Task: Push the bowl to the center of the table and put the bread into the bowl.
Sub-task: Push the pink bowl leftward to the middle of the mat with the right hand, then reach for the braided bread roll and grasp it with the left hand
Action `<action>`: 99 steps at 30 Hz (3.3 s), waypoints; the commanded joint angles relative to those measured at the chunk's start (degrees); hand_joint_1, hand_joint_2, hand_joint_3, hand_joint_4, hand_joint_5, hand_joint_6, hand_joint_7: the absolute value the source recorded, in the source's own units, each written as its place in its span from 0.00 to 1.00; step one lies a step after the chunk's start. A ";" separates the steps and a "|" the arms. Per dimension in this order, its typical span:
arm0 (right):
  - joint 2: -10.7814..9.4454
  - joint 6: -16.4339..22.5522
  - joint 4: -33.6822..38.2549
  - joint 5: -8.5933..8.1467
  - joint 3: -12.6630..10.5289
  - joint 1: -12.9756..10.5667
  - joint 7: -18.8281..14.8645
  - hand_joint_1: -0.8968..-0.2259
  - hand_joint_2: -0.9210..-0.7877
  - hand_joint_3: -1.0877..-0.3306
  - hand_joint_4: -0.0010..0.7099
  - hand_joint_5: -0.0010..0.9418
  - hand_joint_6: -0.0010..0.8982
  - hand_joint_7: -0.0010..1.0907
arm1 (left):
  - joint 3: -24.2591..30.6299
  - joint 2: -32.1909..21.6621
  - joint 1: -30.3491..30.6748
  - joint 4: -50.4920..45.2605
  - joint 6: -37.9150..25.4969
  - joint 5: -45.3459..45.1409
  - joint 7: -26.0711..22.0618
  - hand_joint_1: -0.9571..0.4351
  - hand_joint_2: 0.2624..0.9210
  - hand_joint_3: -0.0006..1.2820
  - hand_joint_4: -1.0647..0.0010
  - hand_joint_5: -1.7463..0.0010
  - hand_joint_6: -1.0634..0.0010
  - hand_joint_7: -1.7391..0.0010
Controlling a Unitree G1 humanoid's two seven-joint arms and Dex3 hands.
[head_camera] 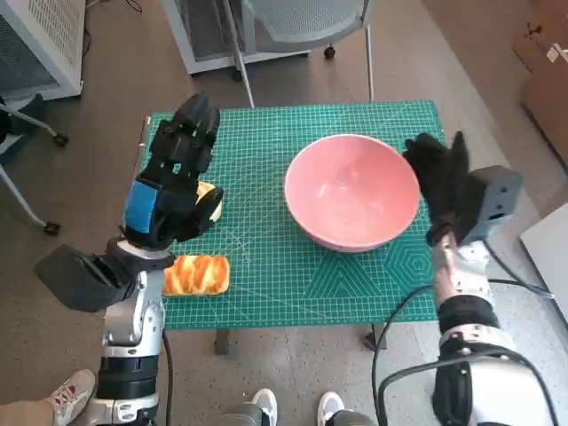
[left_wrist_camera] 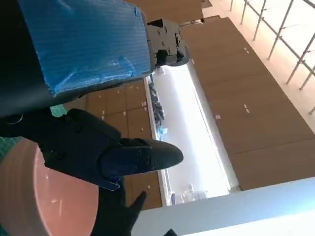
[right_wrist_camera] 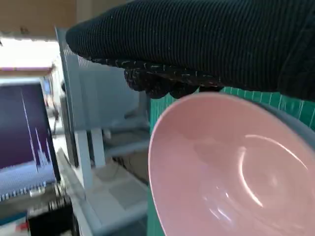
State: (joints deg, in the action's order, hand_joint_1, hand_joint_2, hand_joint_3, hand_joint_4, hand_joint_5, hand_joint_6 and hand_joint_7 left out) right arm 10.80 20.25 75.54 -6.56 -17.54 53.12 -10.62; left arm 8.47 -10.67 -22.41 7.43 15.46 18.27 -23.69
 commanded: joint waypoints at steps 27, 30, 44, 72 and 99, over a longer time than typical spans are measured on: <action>-4.88 -2.79 -0.27 0.67 0.51 4.05 -1.27 0.56 0.00 0.35 0.17 0.00 0.26 0.00 | 1.28 -1.28 3.42 -2.75 1.26 -0.93 0.83 0.29 0.95 0.22 0.96 1.00 1.00 0.75; -3.72 -1.94 -0.86 0.29 0.42 4.46 -2.41 0.56 0.00 0.35 0.18 0.01 0.27 0.00 | 1.67 -1.61 4.10 -3.48 1.38 -0.94 0.94 0.29 0.96 0.21 0.96 1.00 1.00 0.74; 1.05 18.83 -7.70 -2.37 -0.58 2.78 -11.90 0.48 0.00 0.44 0.14 0.00 0.22 0.00 | 2.72 -2.13 5.57 -4.23 3.23 -2.01 2.23 0.28 1.00 0.17 0.95 0.99 1.00 0.76; -2.12 25.05 -28.34 -11.84 2.29 -6.41 -21.01 0.39 0.00 0.59 0.29 0.02 0.36 0.05 | 2.45 -15.97 5.68 -12.91 -4.76 -18.61 2.75 0.36 0.81 0.07 0.92 0.99 1.00 0.75; -2.35 22.84 -29.83 -12.38 3.02 -6.59 -20.72 0.38 0.00 0.60 0.30 0.01 0.38 0.04 | -2.02 -33.02 11.89 -25.05 -8.24 -33.57 -3.29 0.40 0.70 0.00 0.84 0.99 0.73 0.95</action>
State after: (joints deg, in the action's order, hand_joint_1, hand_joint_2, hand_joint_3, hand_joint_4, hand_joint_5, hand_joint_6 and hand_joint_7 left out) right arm 8.74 43.99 45.79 -18.20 -14.62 48.12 -30.85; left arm 6.71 -42.34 -11.54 -20.26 2.02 -13.89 -28.02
